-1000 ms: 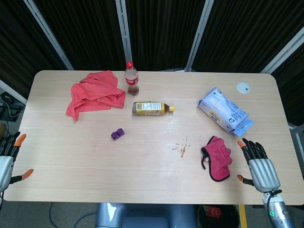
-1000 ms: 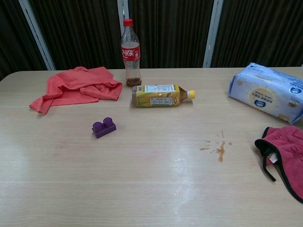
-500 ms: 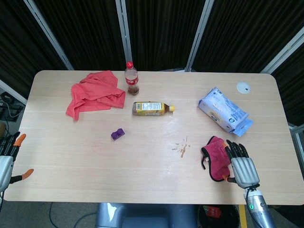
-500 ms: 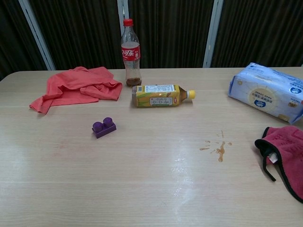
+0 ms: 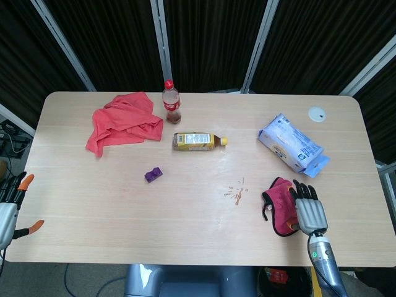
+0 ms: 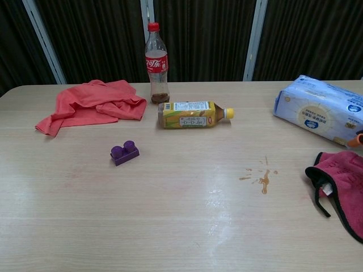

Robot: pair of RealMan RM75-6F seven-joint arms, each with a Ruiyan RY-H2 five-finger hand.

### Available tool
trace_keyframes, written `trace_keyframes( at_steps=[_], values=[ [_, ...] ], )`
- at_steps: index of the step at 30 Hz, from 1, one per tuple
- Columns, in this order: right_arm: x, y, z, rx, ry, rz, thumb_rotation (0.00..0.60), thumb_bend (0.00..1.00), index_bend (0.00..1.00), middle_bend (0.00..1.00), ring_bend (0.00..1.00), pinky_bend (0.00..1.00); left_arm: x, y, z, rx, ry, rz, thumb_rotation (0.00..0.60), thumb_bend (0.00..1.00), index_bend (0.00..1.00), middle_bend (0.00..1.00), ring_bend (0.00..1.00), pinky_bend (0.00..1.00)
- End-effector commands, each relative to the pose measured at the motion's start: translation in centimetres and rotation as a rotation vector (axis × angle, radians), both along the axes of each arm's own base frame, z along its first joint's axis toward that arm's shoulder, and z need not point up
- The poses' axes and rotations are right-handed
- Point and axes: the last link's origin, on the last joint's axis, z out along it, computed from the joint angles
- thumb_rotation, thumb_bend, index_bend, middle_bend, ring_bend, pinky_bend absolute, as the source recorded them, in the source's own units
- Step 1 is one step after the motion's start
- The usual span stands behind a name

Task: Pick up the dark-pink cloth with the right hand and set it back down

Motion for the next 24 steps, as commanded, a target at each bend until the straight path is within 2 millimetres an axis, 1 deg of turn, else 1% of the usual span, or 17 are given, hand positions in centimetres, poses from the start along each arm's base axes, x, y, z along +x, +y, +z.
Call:
trace_keyframes(
  at_steps=[1, 6, 16, 18, 19, 21, 22, 23, 24],
  values=[
    [0.0, -0.9, -0.3, -0.003, -0.002, -0.009, 0.600, 0.09, 0.15, 0.00, 0.00, 0.05, 0.0, 0.0, -0.1, -0.001, 0.000, 0.003, 0.600, 0.00, 0.00, 0.00, 0.00, 0.00],
    [-0.3, -1.8, -1.0, 0.002, 0.002, -0.029, 0.600, 0.11, 0.17, 0.00, 0.00, 0.08, 0.0, 0.1, -0.1, -0.005, -0.003, 0.007, 0.600, 0.00, 0.00, 0.00, 0.00, 0.00],
    [-1.0, -2.8, -2.5, 0.013, 0.018, -0.062, 0.600, 0.24, 0.19, 0.01, 0.00, 0.09, -0.2, 0.3, -0.2, -0.009, -0.010, 0.018, 0.600, 0.00, 0.00, 0.00, 0.00, 0.00],
    [-1.1, -3.1, -2.7, 0.011, 0.021, -0.065, 0.600, 0.26, 0.21, 0.02, 0.00, 0.11, -0.2, 0.3, -0.3, -0.011, -0.011, 0.018, 0.600, 0.00, 0.00, 0.00, 0.00, 0.00],
    [-1.1, -3.2, -2.8, 0.008, 0.025, -0.059, 0.600, 0.27, 0.24, 0.05, 0.00, 0.15, -0.2, 0.4, -0.3, -0.012, -0.013, 0.018, 0.600, 0.00, 0.00, 0.00, 0.00, 0.00],
    [-0.9, -3.3, -2.9, -0.004, 0.027, -0.040, 0.600, 0.31, 0.32, 0.14, 0.04, 0.27, -0.2, 0.4, -0.3, -0.013, -0.015, 0.021, 0.600, 0.00, 0.00, 0.00, 0.00, 0.00],
    [-0.8, -3.3, -2.9, -0.009, 0.024, -0.030, 0.600, 0.35, 0.40, 0.24, 0.12, 0.39, -0.2, 0.4, -0.3, -0.014, -0.016, 0.021, 0.600, 0.00, 0.00, 0.00, 0.00, 0.00],
    [-0.6, -3.3, -3.0, -0.015, 0.012, -0.014, 0.600, 0.37, 0.46, 0.32, 0.21, 0.48, -0.2, 0.5, -0.3, -0.014, -0.018, 0.022, 0.600, 0.00, 0.00, 0.00, 0.00, 0.00],
    [-0.2, -3.4, -3.1, -0.021, -0.002, 0.003, 0.600, 0.39, 0.51, 0.39, 0.28, 0.54, -0.2, 0.5, -0.4, -0.014, -0.020, 0.023, 0.600, 0.00, 0.00, 0.00, 0.00, 0.00]
  ],
)
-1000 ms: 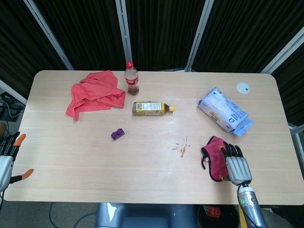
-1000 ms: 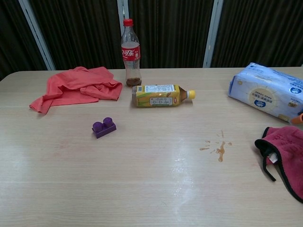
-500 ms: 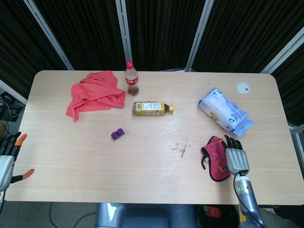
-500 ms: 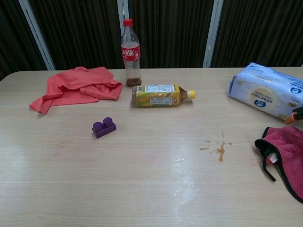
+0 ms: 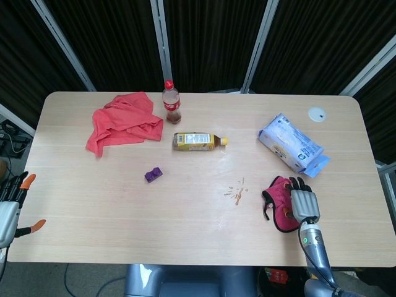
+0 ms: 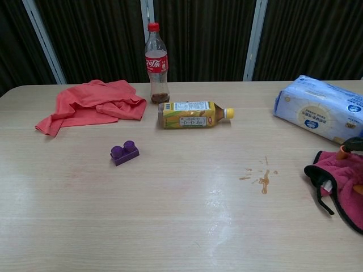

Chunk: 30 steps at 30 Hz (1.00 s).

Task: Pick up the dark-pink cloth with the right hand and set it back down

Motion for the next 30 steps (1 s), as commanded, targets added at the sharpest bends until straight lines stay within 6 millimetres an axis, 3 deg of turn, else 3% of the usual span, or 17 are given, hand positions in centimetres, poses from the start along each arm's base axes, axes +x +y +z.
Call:
trace_keyframes(
  at_steps=[1, 2, 5, 20, 30],
  values=[
    [0.9, -0.1, -0.3, -0.020, -0.038, 0.055, 0.600, 0.41, 0.56, 0.47, 0.37, 0.61, 0.0, 0.1, 0.0, -0.001, -0.004, 0.001, 0.600, 0.00, 0.00, 0.00, 0.00, 0.00],
    [1.5, -0.2, -0.4, -0.025, -0.056, 0.078, 0.600, 0.42, 0.61, 0.52, 0.43, 0.66, 0.0, 0.1, -0.1, -0.001, -0.005, 0.000, 0.600, 0.00, 0.00, 0.00, 0.00, 0.00],
    [2.8, -0.3, -0.9, -0.024, -0.104, 0.111, 0.600, 0.44, 0.67, 0.57, 0.49, 0.73, 0.0, 0.2, -0.1, -0.003, -0.007, -0.001, 0.600, 0.00, 0.00, 0.00, 0.00, 0.00],
    [8.1, -1.2, -5.5, 0.028, -0.200, 0.145, 0.600, 0.45, 0.70, 0.58, 0.49, 0.75, -0.1, 0.2, 0.0, 0.001, -0.021, 0.010, 0.600, 0.00, 0.00, 0.00, 0.00, 0.00],
    [14.4, -3.0, -8.8, 0.054, -0.268, 0.228, 0.600, 0.45, 0.70, 0.58, 0.49, 0.75, -0.3, 0.6, -0.1, -0.011, -0.034, 0.039, 0.600, 0.00, 0.00, 0.00, 0.00, 0.00]
  ],
)
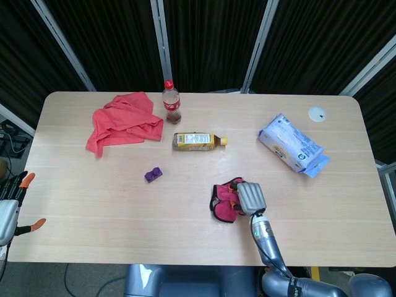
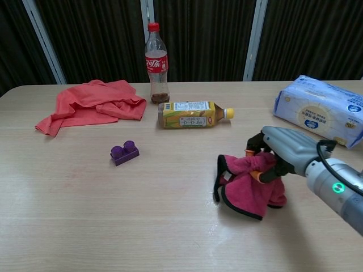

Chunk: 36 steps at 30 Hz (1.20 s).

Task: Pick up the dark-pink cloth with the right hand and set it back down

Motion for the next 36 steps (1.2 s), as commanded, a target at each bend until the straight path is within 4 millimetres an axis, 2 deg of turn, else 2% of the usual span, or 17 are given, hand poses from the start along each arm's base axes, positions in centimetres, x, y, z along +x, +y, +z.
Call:
trace_keyframes(
  at_steps=[1, 6, 11, 14, 22, 26, 36],
  values=[
    [2.2, -0.6, -1.2, 0.009, -0.017, 0.026, 0.600, 0.45, 0.70, 0.58, 0.49, 0.75, 0.0, 0.1, 0.0, -0.002, 0.001, -0.002, 0.600, 0.00, 0.00, 0.00, 0.00, 0.00],
    [3.0, -0.7, -2.1, 0.023, -0.002, 0.036, 0.600, 0.45, 0.71, 0.58, 0.49, 0.75, 0.0, 0.0, 0.1, -0.001, -0.005, -0.004, 0.600, 0.00, 0.00, 0.00, 0.00, 0.00],
    [1.9, -0.7, -2.4, 0.024, 0.046, 0.031, 0.600, 0.45, 0.71, 0.58, 0.49, 0.75, -0.1, 0.0, 0.2, 0.000, -0.009, 0.000, 0.600, 0.00, 0.00, 0.00, 0.00, 0.00],
    [0.5, -0.9, -2.0, 0.001, 0.087, 0.009, 0.600, 0.45, 0.71, 0.58, 0.50, 0.75, -0.1, 0.0, 0.2, -0.001, -0.012, 0.001, 0.600, 0.00, 0.00, 0.00, 0.00, 0.00],
    [-3.6, -2.3, 1.5, -0.090, 0.179, -0.068, 0.600, 0.45, 0.71, 0.58, 0.50, 0.75, 0.0, 0.0, 0.1, -0.002, -0.016, 0.001, 0.600, 0.00, 0.00, 0.00, 0.00, 0.00],
    [-6.3, -3.1, 4.4, -0.138, 0.245, -0.116, 0.600, 0.45, 0.71, 0.58, 0.50, 0.75, 0.0, 0.1, 0.3, 0.012, -0.016, 0.003, 0.600, 0.00, 0.00, 0.00, 0.00, 0.00],
    [-8.7, -3.7, 7.3, -0.178, 0.280, -0.185, 0.600, 0.45, 0.71, 0.58, 0.50, 0.75, 0.0, 0.2, 0.1, 0.008, -0.020, 0.007, 0.600, 0.00, 0.00, 0.00, 0.00, 0.00]
  ],
)
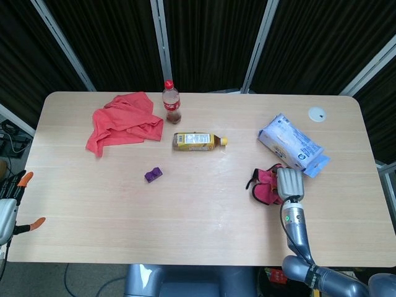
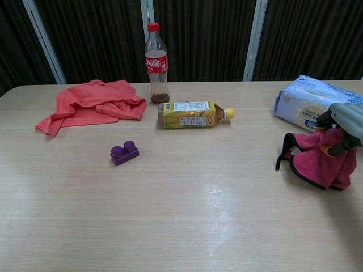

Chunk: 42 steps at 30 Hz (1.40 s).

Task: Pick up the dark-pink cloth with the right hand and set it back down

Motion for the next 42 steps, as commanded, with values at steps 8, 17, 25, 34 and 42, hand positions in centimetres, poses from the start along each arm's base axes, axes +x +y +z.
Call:
trace_keyframes(
  at_steps=[8, 17, 25, 34, 42],
  values=[
    [3.5, 0.8, -2.5, 0.079, -0.117, 0.041, 0.600, 0.45, 0.71, 0.58, 0.50, 0.75, 0.0, 0.0, -0.2, -0.003, -0.001, 0.012, 0.600, 0.00, 0.00, 0.00, 0.00, 0.00],
    [9.2, 2.3, -5.8, 0.172, -0.226, 0.138, 0.600, 0.45, 0.72, 0.58, 0.50, 0.75, -0.1, 0.1, -0.2, -0.002, -0.004, 0.017, 0.600, 0.00, 0.00, 0.00, 0.00, 0.00],
    [12.1, 4.5, -7.1, 0.247, -0.316, 0.186, 0.600, 0.45, 0.72, 0.58, 0.50, 0.75, -0.1, 0.0, -0.2, -0.013, -0.015, 0.028, 0.600, 0.00, 0.00, 0.00, 0.00, 0.00],
    [9.5, 3.4, -6.5, 0.210, -0.243, 0.115, 0.600, 0.45, 0.72, 0.58, 0.50, 0.75, -0.2, -0.1, -0.2, -0.010, -0.017, 0.034, 0.600, 0.00, 0.00, 0.00, 0.00, 0.00],
    [4.5, 1.6, -3.2, 0.099, -0.165, 0.005, 0.600, 0.45, 0.72, 0.58, 0.50, 0.75, -0.1, -0.2, -0.3, -0.016, -0.012, 0.035, 0.600, 0.00, 0.00, 0.00, 0.00, 0.00]
  ],
)
